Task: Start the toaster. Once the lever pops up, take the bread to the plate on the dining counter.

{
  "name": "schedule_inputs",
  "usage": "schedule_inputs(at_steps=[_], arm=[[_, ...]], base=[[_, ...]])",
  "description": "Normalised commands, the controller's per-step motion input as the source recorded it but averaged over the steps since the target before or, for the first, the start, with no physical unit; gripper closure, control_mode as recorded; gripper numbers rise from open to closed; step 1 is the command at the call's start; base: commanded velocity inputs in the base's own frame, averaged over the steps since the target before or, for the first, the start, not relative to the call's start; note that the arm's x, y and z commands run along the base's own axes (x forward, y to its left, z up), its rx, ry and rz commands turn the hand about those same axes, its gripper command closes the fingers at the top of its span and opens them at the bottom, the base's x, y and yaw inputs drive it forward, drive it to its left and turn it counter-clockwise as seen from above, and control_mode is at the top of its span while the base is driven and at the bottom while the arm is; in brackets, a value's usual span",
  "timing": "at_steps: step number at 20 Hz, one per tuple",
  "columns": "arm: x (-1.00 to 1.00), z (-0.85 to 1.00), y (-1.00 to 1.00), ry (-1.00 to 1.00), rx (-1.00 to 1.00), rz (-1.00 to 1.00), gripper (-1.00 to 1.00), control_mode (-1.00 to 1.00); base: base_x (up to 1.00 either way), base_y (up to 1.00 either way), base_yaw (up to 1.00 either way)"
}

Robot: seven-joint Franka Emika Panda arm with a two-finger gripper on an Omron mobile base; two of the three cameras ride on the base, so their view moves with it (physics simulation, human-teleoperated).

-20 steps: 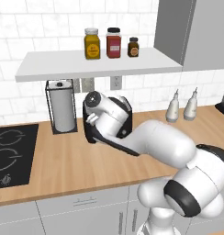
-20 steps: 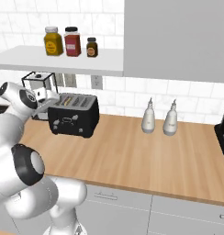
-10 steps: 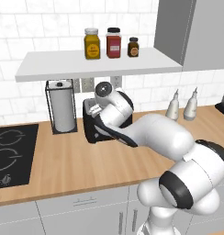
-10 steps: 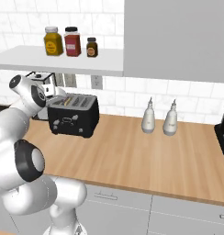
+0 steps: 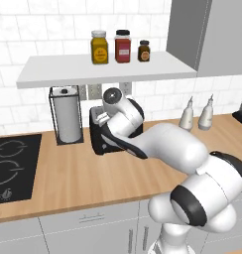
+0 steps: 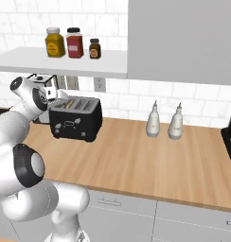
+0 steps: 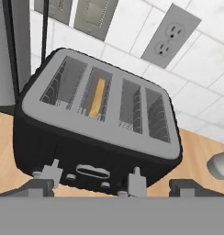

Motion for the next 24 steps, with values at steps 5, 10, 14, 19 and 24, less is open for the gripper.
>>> schedule_inputs(at_steps=[5,10,14,19,24], arm=[[0.00,0.00,0.00,0.00,0.00,0.00,-1.00,-1.00],[0.00,0.00,0.00,0.00,0.00,0.00,-1.00,-1.00],[0.00,0.00,0.00,0.00,0.00,0.00,-1.00,-1.00],[0.00,0.00,0.00,0.00,0.00,0.00,-1.00,-1.00],[0.00,0.00,0.00,0.00,0.00,0.00,-1.00,-1.00]], base=[[0.00,0.00,0.00],[0.00,0.00,0.00],[0.00,0.00,0.00],[0.00,0.00,0.00],[0.00,0.00,0.00]])
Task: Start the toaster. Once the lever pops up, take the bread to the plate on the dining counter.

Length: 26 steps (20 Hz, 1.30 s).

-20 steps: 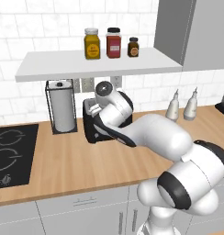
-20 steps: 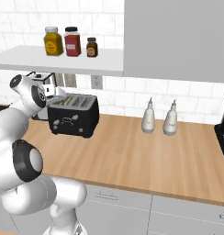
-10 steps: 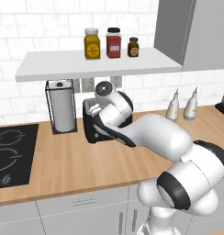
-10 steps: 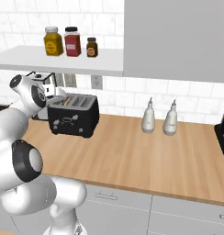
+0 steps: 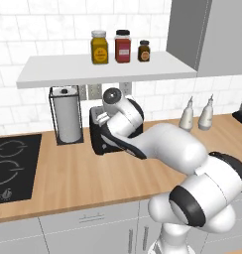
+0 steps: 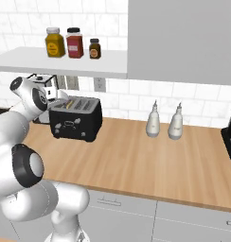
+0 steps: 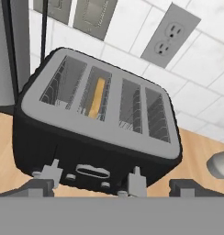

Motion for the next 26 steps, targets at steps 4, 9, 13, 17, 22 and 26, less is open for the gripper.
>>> schedule_inputs(at_steps=[4,9,13,17,22,26], arm=[[0.00,0.00,0.00,0.00,0.00,0.00,-1.00,-1.00],[-0.05,0.00,-0.03,-0.11,0.07,-0.02,-1.00,-1.00],[0.00,0.00,-0.05,-0.27,0.16,-0.12,-1.00,-1.00],[0.00,0.00,-0.01,-0.07,0.11,-0.08,-1.00,-1.00],[0.10,0.00,-0.24,0.07,0.06,-0.01,-1.00,-1.00],[0.16,0.00,-0.29,0.02,0.07,0.00,-1.00,-1.00]], base=[[0.00,0.00,0.00],[0.00,0.00,0.00],[0.00,0.00,0.00],[0.00,0.00,0.00],[0.00,0.00,0.00],[0.00,0.00,0.00]])
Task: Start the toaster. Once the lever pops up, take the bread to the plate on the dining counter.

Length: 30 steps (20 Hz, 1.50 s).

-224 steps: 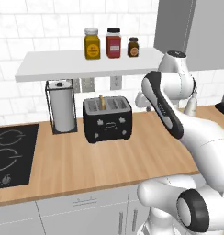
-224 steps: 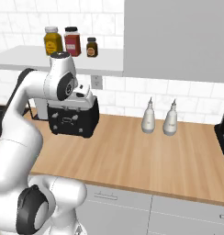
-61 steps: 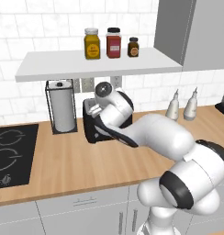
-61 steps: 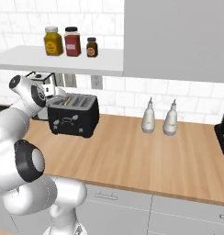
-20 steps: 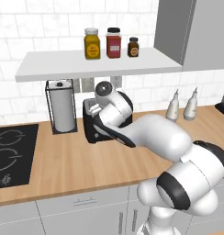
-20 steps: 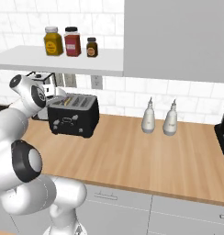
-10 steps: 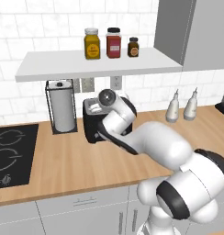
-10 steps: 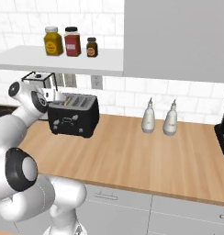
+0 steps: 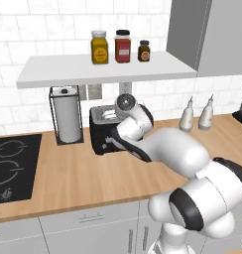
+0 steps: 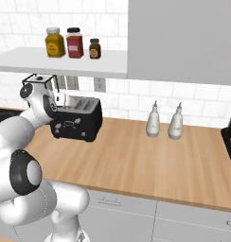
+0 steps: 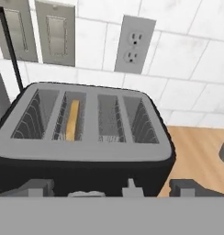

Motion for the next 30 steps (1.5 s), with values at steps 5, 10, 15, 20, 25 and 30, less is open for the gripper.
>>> schedule_inputs(at_steps=[5,10,15,20,25,30], arm=[[-0.02,0.00,0.00,-0.10,0.02,0.00,-1.00,-1.00],[-0.10,0.00,0.05,-0.18,0.00,0.05,-1.00,-1.00],[0.00,0.00,0.02,-0.06,0.00,0.15,-1.00,-1.00],[0.00,0.00,0.00,0.00,0.00,0.29,-1.00,-1.00],[-0.01,0.00,0.00,0.00,0.00,0.10,-1.00,-1.00],[0.00,0.00,0.00,0.00,0.00,0.00,-1.00,-1.00]], base=[[0.00,0.00,0.00],[0.00,0.00,0.00],[0.00,0.00,0.00],[0.00,0.00,0.00],[0.00,0.00,0.00],[0.00,0.00,0.00]])
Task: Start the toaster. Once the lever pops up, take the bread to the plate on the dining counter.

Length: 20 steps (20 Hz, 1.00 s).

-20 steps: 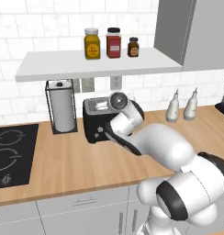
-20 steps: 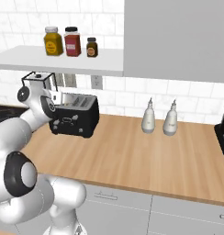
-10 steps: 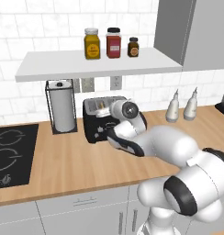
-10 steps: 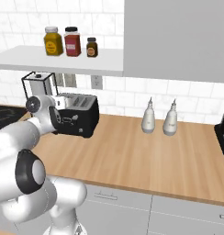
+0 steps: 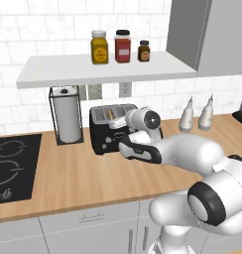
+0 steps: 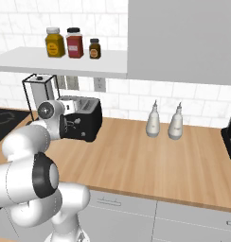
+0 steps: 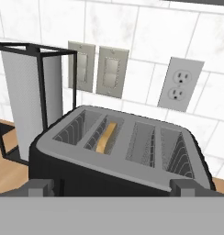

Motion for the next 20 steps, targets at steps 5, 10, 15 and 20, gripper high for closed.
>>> schedule_inputs(at_steps=[5,10,15,20], arm=[[0.00,0.03,0.00,0.00,0.00,0.00,-1.00,-1.00],[0.00,0.00,0.00,-0.01,0.00,0.00,-1.00,-1.00],[0.00,0.00,0.00,0.00,0.00,0.00,-1.00,-1.00],[0.00,0.00,0.00,0.00,0.00,0.00,-1.00,-1.00]], base=[[0.00,0.00,0.00],[0.00,0.00,0.00],[0.00,0.00,0.00],[0.00,0.00,0.00]])
